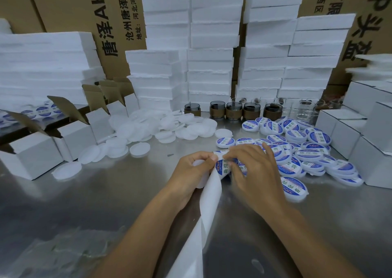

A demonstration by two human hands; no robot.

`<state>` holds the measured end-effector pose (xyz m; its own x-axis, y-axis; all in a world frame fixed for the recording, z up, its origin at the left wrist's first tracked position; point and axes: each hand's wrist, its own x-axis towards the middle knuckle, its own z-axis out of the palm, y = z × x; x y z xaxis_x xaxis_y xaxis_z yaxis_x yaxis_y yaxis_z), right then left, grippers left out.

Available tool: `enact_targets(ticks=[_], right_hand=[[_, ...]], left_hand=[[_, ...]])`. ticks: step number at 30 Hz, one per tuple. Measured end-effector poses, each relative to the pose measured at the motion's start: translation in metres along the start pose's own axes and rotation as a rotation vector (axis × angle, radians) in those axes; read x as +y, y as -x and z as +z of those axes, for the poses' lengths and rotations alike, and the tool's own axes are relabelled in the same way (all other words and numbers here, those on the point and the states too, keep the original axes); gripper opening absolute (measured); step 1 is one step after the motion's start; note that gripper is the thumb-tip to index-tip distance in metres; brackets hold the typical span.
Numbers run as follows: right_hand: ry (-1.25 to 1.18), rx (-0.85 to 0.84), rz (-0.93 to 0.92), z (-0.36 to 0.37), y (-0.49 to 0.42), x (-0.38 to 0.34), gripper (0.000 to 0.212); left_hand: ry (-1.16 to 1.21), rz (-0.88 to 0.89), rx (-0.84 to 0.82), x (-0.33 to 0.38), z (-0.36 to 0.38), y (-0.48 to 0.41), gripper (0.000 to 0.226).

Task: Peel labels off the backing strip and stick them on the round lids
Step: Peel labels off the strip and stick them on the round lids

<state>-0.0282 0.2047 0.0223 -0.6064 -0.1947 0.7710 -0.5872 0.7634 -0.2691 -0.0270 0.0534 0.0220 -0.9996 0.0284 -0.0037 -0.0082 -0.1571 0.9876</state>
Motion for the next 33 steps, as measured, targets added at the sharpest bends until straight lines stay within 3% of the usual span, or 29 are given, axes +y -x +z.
enact_targets(ticks=[6, 10, 14, 18, 22, 26, 28, 30, 33], right_hand=[[-0.060, -0.002, 0.027, -0.002, -0.001, -0.003, 0.011], [-0.231, 0.011, 0.124, -0.003, -0.001, -0.006, 0.010], [-0.485, 0.045, 0.354, -0.007, -0.004, -0.010, 0.026], [-0.821, 0.125, 0.682, -0.013, -0.011, -0.006, 0.026], [-1.042, 0.212, 0.917, -0.017, -0.017, 0.000, 0.027], [-1.298, 0.142, 0.967, -0.020, -0.019, -0.006, 0.015], [-1.389, 0.070, 0.936, -0.021, -0.020, -0.012, 0.006], [-1.449, -0.009, 0.901, -0.021, -0.020, -0.020, 0.011], [-1.418, -0.116, 0.851, -0.018, -0.017, -0.032, 0.010]], left_hand=[[-0.019, 0.007, 0.122, 0.001, 0.000, -0.001, 0.014], [-0.014, 0.016, 0.199, 0.001, -0.001, -0.002, 0.013], [-0.002, 0.020, 0.264, 0.002, -0.001, -0.003, 0.019], [0.017, 0.028, 0.253, 0.002, -0.002, -0.004, 0.023], [0.030, 0.044, 0.363, 0.002, -0.003, -0.006, 0.005], [0.088, 0.179, 0.469, 0.009, -0.007, -0.011, 0.033], [0.302, 0.159, 0.410, 0.014, -0.006, -0.013, 0.041], [0.512, 0.095, 0.273, 0.018, -0.003, -0.011, 0.052], [0.489, 0.020, 0.128, 0.011, 0.000, -0.011, 0.065]])
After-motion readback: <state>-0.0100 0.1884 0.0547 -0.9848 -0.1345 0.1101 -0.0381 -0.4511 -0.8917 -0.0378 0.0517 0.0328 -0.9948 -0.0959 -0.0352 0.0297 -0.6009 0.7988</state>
